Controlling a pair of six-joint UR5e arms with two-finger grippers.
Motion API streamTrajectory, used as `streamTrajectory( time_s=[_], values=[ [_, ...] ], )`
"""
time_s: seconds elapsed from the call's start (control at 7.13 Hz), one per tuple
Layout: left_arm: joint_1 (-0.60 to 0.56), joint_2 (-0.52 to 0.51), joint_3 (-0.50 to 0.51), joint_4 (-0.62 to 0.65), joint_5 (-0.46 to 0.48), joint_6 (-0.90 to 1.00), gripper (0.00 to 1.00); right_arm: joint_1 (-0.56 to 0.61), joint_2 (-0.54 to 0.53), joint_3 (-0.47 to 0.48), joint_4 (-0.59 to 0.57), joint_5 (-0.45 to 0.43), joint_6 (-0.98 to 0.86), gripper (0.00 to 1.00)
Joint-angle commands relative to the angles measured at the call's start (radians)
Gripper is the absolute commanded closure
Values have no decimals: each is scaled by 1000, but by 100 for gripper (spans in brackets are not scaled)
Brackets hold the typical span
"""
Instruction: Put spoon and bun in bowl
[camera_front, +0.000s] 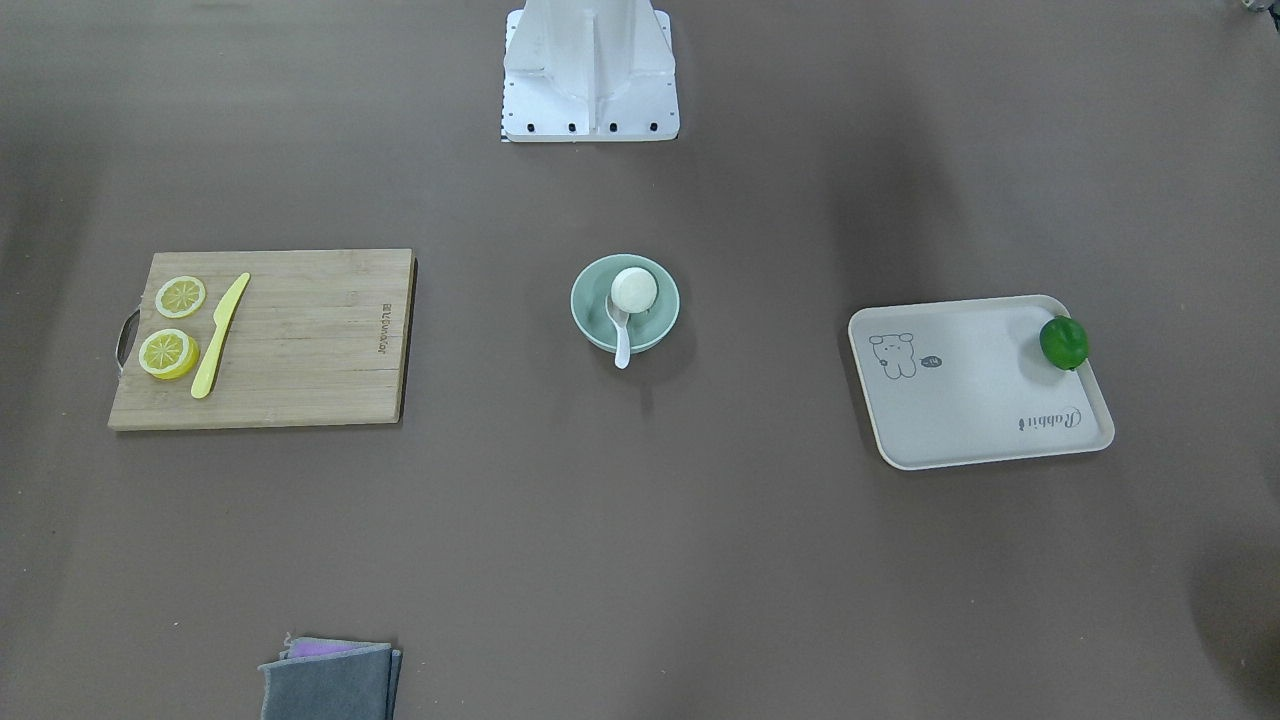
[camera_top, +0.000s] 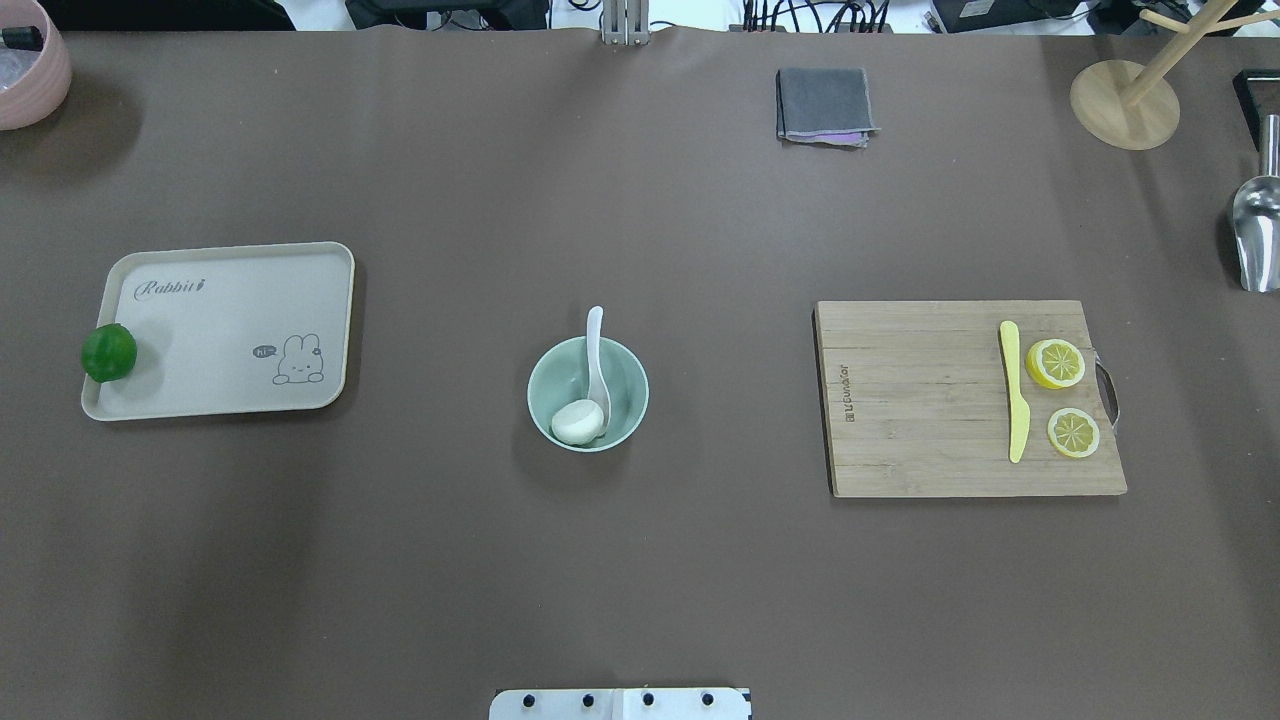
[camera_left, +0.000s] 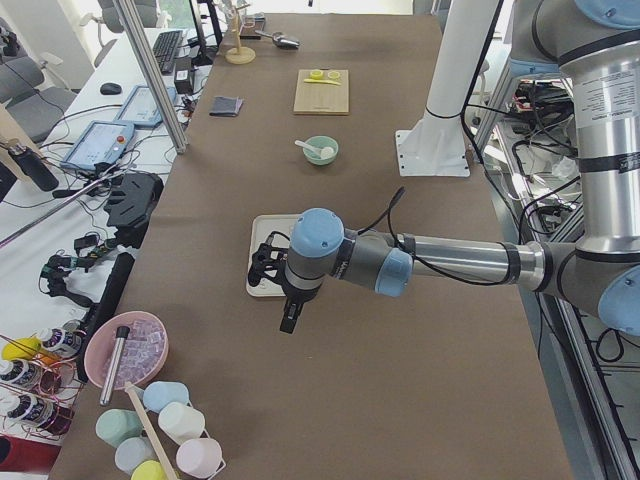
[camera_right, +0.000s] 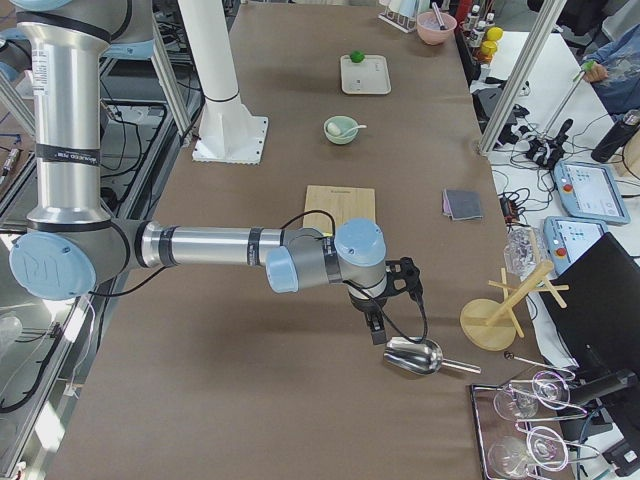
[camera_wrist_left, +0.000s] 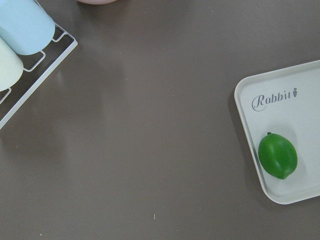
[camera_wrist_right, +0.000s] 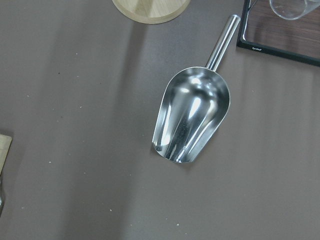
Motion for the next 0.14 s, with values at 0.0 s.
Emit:
streamTrajectory(
  time_s=[0.0],
  values=[
    [0, 1, 7, -17, 6, 0, 2, 1, 0, 2, 1, 10, 0, 0]
  ],
)
